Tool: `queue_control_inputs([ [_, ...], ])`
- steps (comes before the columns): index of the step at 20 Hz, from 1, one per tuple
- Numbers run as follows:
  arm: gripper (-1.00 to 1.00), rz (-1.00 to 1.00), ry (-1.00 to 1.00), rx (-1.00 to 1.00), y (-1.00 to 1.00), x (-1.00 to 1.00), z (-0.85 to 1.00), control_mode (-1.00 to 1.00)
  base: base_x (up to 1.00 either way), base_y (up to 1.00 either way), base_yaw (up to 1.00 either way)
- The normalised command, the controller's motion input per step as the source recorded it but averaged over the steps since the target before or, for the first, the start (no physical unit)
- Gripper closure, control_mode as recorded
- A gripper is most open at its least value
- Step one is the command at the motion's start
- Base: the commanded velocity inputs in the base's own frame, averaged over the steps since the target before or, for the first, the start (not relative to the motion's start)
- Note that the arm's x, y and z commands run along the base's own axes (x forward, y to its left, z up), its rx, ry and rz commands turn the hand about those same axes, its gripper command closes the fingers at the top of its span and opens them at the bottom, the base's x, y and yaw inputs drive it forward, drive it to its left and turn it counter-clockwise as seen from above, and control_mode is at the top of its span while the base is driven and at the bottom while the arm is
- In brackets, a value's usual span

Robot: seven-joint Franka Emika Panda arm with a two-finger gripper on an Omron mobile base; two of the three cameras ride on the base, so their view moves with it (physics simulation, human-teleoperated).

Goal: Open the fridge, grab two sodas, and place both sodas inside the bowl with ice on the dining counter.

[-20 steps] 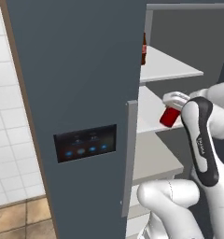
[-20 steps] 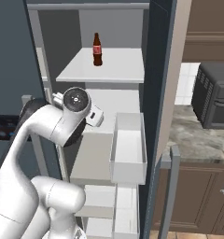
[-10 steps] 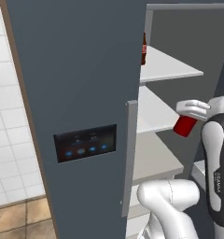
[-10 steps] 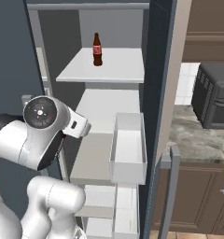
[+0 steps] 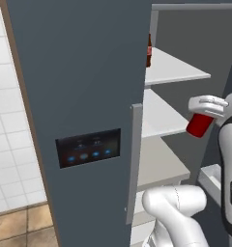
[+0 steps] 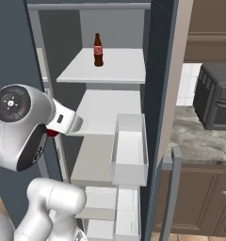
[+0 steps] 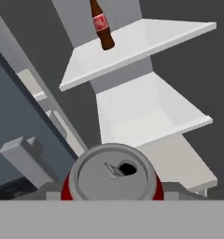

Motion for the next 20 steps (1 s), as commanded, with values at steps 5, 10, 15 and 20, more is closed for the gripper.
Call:
queue_control_inputs([
  [5,1.0,-0.01,-0.02,0.0,0.06,-0.35,-0.07,-1.0,0.0,0.0,0.0],
  [10,1.0,-0.02,-0.02,0.0,0.03,-0.2,-0.03,1.0,-0.8,0.15,-0.13],
  [15,1.0,0.0,0.0,0.0,0.0,0.0,0.0,1.0,-1.0,0.09,-0.31],
  [20,1.0,0.0,0.0,0.0,0.0,0.0,0.0,1.0,-0.94,0.0,-0.48],
])
